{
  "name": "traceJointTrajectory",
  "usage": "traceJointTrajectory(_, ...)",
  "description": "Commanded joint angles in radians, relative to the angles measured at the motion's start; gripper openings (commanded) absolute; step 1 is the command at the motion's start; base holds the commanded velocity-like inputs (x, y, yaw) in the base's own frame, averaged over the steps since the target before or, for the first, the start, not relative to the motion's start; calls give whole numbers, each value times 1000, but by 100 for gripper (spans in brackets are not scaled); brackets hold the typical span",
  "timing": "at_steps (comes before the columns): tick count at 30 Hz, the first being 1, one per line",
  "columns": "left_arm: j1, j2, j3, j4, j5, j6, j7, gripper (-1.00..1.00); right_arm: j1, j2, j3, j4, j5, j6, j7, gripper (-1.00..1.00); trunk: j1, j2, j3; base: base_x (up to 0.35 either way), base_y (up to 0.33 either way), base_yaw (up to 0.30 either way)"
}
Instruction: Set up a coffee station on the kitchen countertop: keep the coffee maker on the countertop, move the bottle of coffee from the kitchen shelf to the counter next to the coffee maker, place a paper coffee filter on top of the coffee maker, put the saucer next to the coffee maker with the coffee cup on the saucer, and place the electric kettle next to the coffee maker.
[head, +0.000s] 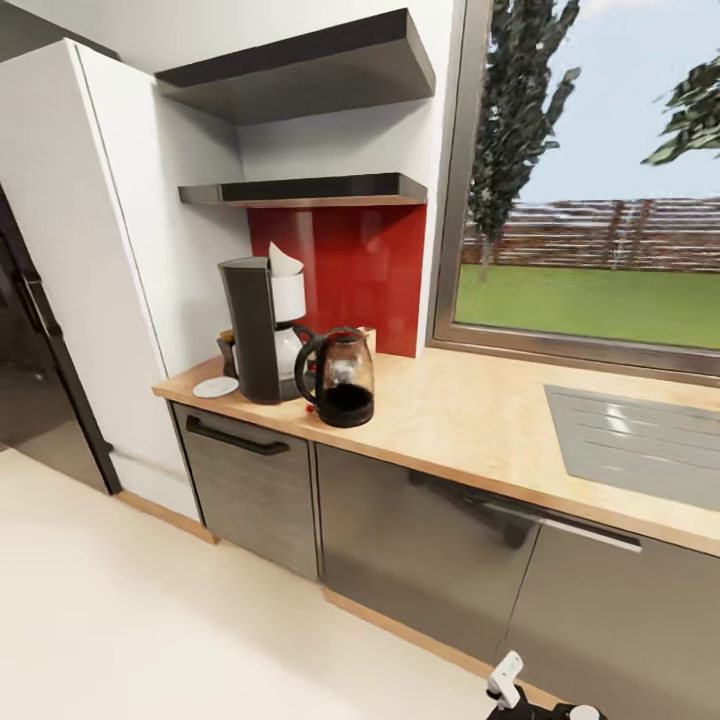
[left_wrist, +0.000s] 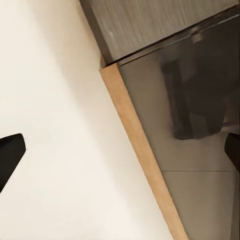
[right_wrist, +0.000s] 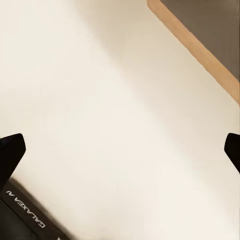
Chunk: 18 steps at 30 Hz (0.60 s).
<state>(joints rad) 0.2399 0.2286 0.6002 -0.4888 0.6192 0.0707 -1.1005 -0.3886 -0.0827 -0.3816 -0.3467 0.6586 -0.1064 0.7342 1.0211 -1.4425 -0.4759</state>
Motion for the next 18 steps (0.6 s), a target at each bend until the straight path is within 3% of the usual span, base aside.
traceJointTrajectory(1, 0, 0, 0, -1, 5, 7, -2, 100, -1, 2, -8, 0, 12, -7, 4, 100, 0, -1, -1, 0, -3, 256)
traceJointTrajectory(8, 0, 0, 0, -1, 5, 7, -2, 100, -1, 6, -7, 4, 18, -8, 4, 100, 0, -1, -1, -128, -92, 125)
traceJointTrajectory(13, 0, 0, 0, -2, 5, 7, -2, 100, -1, 6, -6, 19, 28, -7, -44, 100, 0, -1, -1, -223, -170, 249)
traceJointTrajectory(18, 0, 0, 0, -2, 5, 7, -3, 100, -1, 7, -5, 22, 37, -7, -64, 100, 0, -1, -1, -68, -52, 269)
